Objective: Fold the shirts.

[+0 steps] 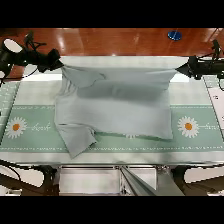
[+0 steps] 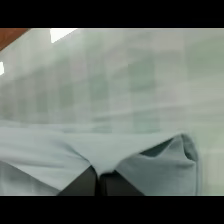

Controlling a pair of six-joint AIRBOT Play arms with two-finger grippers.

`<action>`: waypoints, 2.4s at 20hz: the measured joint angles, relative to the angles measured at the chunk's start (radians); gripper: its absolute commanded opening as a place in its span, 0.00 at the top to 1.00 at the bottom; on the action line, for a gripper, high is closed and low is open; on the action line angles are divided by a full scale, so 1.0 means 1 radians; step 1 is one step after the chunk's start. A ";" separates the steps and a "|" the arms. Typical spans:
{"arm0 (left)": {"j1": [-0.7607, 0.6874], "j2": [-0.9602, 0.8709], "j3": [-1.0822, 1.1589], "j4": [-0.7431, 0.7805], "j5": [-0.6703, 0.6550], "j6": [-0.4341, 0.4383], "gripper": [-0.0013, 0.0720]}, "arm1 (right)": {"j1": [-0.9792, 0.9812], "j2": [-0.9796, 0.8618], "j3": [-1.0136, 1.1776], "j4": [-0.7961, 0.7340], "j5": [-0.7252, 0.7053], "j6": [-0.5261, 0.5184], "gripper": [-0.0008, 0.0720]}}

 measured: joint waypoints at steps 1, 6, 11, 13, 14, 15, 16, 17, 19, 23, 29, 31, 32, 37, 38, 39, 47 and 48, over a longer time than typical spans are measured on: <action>0.002 -0.006 -0.003 0.015 -0.057 0.026 0.96 | 0.003 -0.005 0.001 -0.044 0.040 0.001 0.95; 0.003 -0.025 -0.071 0.094 -0.209 0.088 0.96 | 0.008 -0.014 -0.069 -0.170 0.138 0.011 0.95; -0.003 -0.037 -0.118 0.116 -0.247 0.105 0.57 | 0.009 -0.016 -0.133 -0.193 0.130 0.018 0.59; -0.009 -0.039 -0.123 0.118 -0.264 0.105 0.29 | 0.011 -0.017 -0.142 -0.195 0.127 0.028 0.41; -0.010 -0.039 -0.122 0.120 -0.271 0.105 0.29 | 0.011 -0.017 -0.143 -0.193 0.137 0.031 0.41; -0.006 -0.039 -0.116 0.120 -0.283 0.105 0.29 | 0.005 -0.013 -0.144 -0.192 0.152 0.036 0.41; 0.000 -0.033 -0.111 0.120 -0.302 0.105 0.29 | -0.005 -0.002 -0.144 -0.189 0.172 0.038 0.41; 0.013 -0.021 -0.107 0.120 -0.321 0.105 0.29 | -0.019 0.016 -0.146 -0.200 0.182 0.047 0.41; 0.052 0.022 -0.119 0.122 -0.360 0.104 0.29 | -0.060 0.082 -0.171 -0.254 0.198 0.068 0.41; 0.189 0.210 -0.340 0.128 -0.384 0.100 0.29 | -0.156 0.317 -0.405 -0.312 0.137 0.100 0.41; 0.385 0.500 -0.863 0.097 -0.337 0.108 0.29 | -0.145 0.682 -0.828 -0.061 -0.007 0.029 0.41; 0.398 0.547 -0.968 0.072 -0.286 0.113 0.29 | -0.147 0.725 -0.876 -0.014 -0.026 0.025 0.41; 0.396 0.561 -1.005 0.052 -0.263 0.116 0.29 | -0.155 0.738 -0.892 0.004 -0.029 0.025 0.41; 0.278 0.579 -1.099 -0.026 -0.127 0.119 0.29 | -0.289 0.764 -0.902 0.043 0.018 0.024 0.41; 0.241 0.574 -1.104 -0.039 -0.115 0.117 0.29 | -0.333 0.767 -0.901 0.032 0.039 0.024 0.41; 0.207 0.566 -1.109 -0.049 -0.101 0.112 0.29 | -0.369 0.768 -0.901 0.003 0.055 0.026 0.41; 0.056 0.506 -1.098 -0.056 -0.037 0.132 0.96 | -0.320 0.771 -1.001 -0.320 0.140 0.136 0.41; 0.054 0.503 -1.087 -0.051 -0.043 0.137 0.96 | -0.302 0.771 -1.008 -0.339 0.146 0.143 0.41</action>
